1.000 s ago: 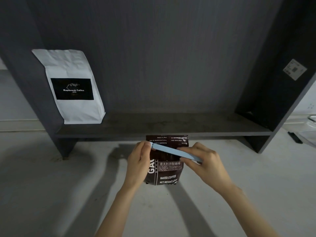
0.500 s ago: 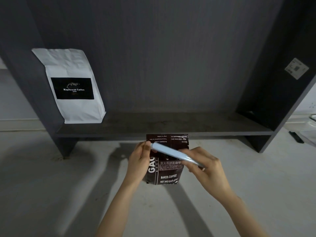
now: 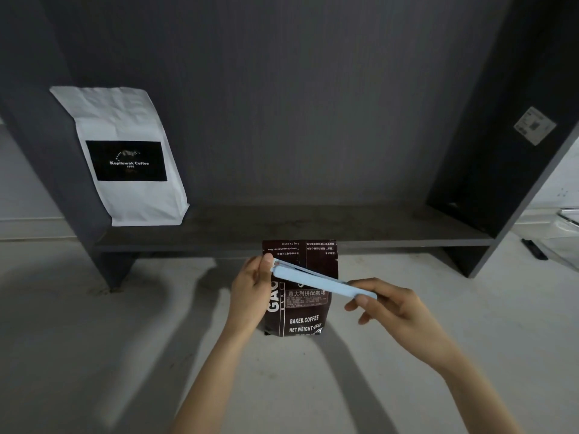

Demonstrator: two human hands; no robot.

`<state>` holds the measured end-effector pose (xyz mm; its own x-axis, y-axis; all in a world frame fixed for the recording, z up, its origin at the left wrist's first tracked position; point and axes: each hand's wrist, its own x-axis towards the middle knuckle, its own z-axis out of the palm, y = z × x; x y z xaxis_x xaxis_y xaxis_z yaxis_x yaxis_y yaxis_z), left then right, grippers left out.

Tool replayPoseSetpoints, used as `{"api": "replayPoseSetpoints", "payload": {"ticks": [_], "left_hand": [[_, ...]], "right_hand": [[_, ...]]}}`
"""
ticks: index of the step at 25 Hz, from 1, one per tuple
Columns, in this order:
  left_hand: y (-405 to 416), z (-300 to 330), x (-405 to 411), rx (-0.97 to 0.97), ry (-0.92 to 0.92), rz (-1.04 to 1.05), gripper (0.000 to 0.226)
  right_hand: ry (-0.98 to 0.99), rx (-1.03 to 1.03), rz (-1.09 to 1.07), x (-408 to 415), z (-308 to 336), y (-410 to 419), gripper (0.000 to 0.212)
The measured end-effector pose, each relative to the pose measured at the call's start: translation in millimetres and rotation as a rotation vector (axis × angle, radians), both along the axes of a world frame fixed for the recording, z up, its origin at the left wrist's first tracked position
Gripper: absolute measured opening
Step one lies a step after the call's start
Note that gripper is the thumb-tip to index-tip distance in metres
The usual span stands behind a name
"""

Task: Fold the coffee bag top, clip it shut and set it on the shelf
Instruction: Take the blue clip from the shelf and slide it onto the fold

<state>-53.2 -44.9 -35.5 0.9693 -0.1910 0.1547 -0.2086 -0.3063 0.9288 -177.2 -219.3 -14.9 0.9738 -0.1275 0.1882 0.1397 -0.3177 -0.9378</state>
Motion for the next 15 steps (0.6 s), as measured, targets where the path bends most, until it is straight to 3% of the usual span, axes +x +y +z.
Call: {"api": "replayPoseSetpoints", "payload": {"ticks": [4,7,8,11,15], "left_hand": [[7.2,-2.3,-4.9,-0.112,-0.014,-0.095,0.018],[12.0,-6.1,-10.1,-0.184,-0.071,-0.158,0.027],[12.6,-7.0,-11.1,-0.199,-0.073,-0.165,0.031],[11.8,-9.3,-10.2,-0.265,-0.068,-0.159,0.041],[12.6,-13.8,-12.0,-0.318,-0.066,-0.159,0.042]], "right_hand": [[-0.046,0.114,-0.077,-2.9,6.2,-2.8,0.019],[-0.131,0.278,-0.223,-5.7,13.9,-19.8,0.019],[-0.142,0.277,-0.24,-6.3,18.1,-23.6,0.026],[-0.114,0.205,-0.301,-0.1,16.3,-33.4,0.014],[-0.057,0.077,-0.302,13.8,13.5,-26.4,0.024]]}}
